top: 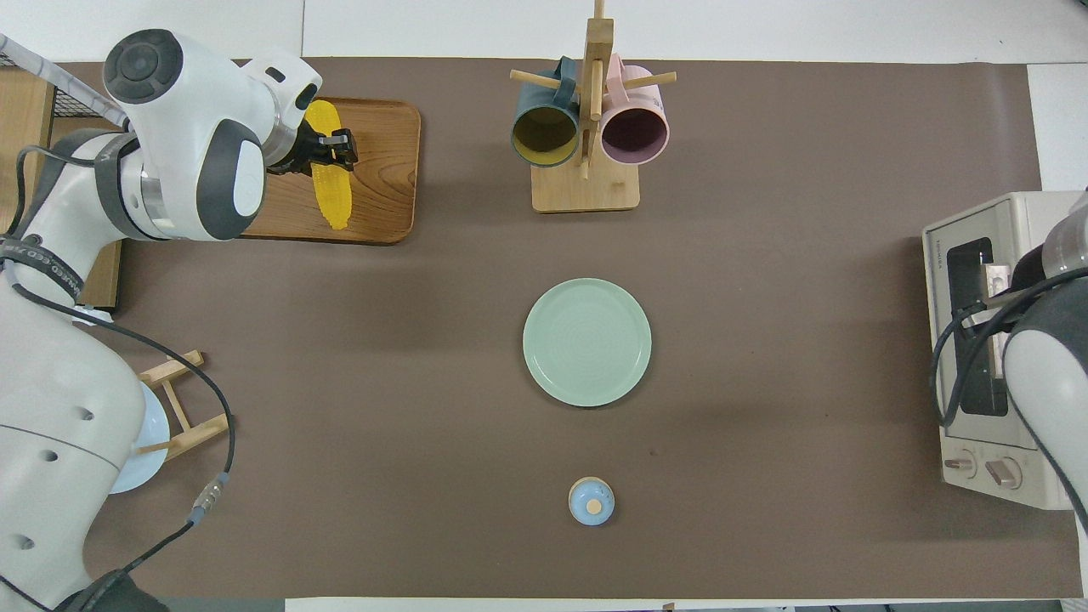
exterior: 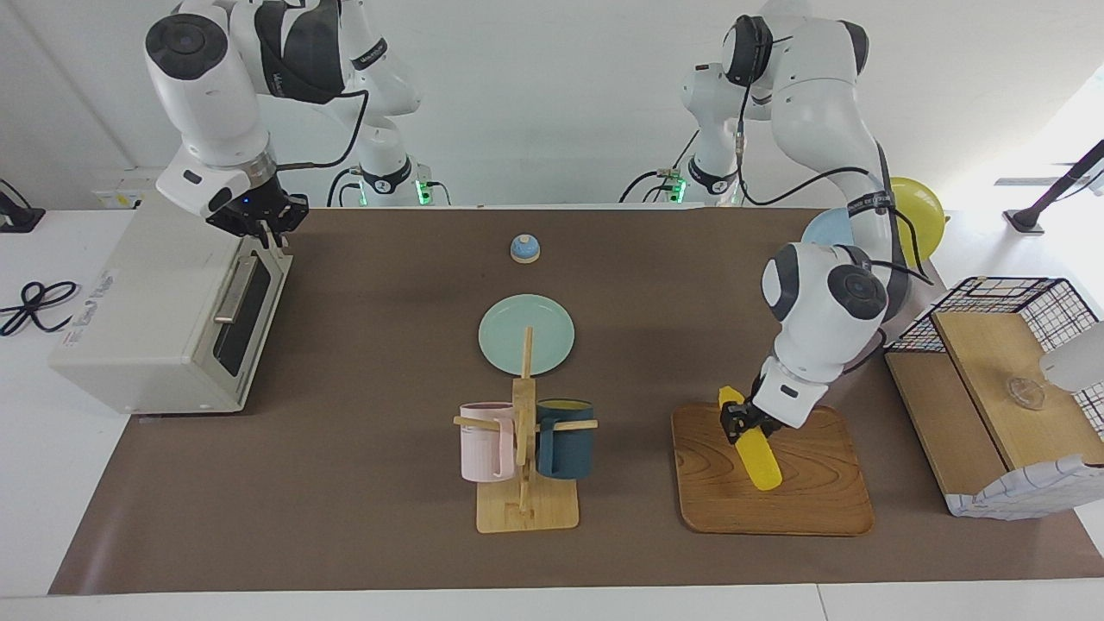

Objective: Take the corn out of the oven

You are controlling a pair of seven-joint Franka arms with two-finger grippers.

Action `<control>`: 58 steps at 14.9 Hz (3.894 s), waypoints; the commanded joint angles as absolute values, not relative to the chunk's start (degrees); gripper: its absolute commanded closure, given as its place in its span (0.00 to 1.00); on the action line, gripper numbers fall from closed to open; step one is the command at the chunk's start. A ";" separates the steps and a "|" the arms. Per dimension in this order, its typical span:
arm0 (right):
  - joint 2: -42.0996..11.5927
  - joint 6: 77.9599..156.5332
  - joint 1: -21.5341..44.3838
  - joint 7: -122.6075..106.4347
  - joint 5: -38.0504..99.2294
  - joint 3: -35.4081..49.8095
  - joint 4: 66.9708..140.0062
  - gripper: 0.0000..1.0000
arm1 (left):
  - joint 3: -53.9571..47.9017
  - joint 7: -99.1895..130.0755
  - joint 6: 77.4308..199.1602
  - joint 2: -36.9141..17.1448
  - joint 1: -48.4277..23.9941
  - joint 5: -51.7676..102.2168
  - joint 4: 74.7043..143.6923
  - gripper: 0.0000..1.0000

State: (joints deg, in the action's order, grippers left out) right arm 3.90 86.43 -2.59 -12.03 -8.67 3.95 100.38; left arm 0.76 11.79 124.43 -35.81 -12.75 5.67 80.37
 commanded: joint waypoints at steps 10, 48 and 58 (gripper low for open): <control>-5.01 76.90 -2.90 -1.77 -2.02 4.13 82.70 0.47 | -0.09 5.63 128.14 -43.77 -10.55 5.89 73.83 0.49; 0.53 77.87 0.53 0.70 -1.32 0.79 87.71 0.00 | 0.18 5.19 93.07 1.50 -2.81 2.46 98.09 0.00; 0.53 77.78 0.53 0.70 -1.32 0.88 87.71 0.00 | -1.05 1.32 98.35 1.41 -1.93 -1.93 99.49 0.00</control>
